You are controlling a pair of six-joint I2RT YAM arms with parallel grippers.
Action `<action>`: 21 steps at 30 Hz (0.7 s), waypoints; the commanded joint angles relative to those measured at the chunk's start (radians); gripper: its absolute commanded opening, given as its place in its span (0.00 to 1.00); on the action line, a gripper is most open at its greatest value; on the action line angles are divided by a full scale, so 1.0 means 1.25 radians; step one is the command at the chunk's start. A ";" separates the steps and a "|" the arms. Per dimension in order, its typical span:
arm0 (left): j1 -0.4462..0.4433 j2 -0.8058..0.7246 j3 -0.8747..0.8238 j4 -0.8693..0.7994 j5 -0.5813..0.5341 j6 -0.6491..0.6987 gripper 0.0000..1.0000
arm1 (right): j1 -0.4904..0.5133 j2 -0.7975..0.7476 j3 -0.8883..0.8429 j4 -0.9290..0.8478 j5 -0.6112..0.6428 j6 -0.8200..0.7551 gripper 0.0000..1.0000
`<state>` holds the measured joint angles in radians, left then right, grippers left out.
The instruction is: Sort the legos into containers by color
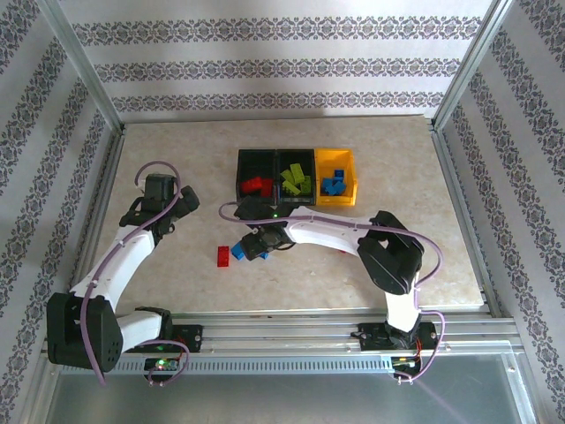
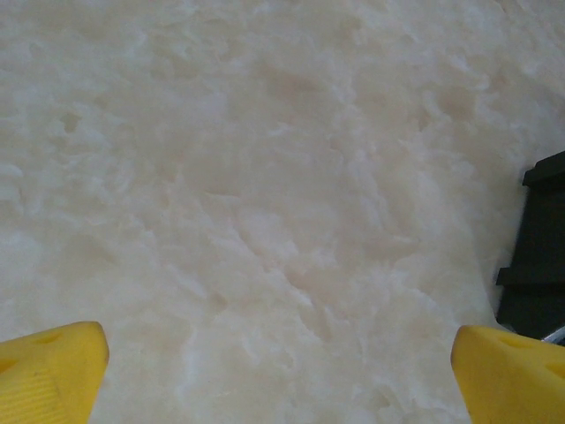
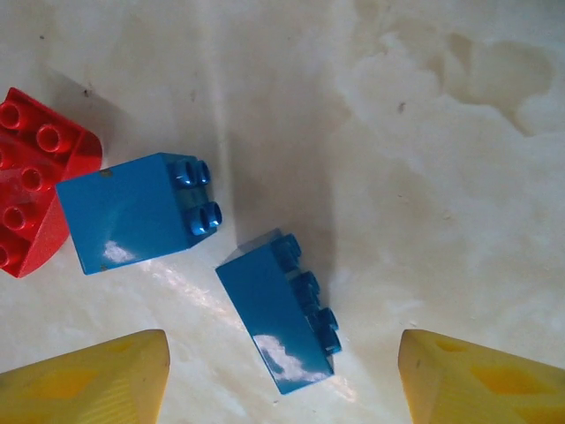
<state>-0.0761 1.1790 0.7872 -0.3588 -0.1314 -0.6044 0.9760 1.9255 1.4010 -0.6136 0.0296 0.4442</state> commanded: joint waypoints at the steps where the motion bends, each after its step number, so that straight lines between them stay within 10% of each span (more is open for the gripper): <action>1: 0.013 -0.006 -0.014 0.031 0.006 -0.015 1.00 | 0.002 0.028 0.029 -0.018 -0.015 -0.013 0.69; 21: 0.018 0.006 -0.031 0.065 0.051 0.005 1.00 | 0.002 0.131 0.079 -0.029 -0.007 -0.009 0.54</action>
<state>-0.0696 1.1812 0.7620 -0.3187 -0.0879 -0.6098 0.9760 2.0663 1.4750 -0.6289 0.0235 0.4377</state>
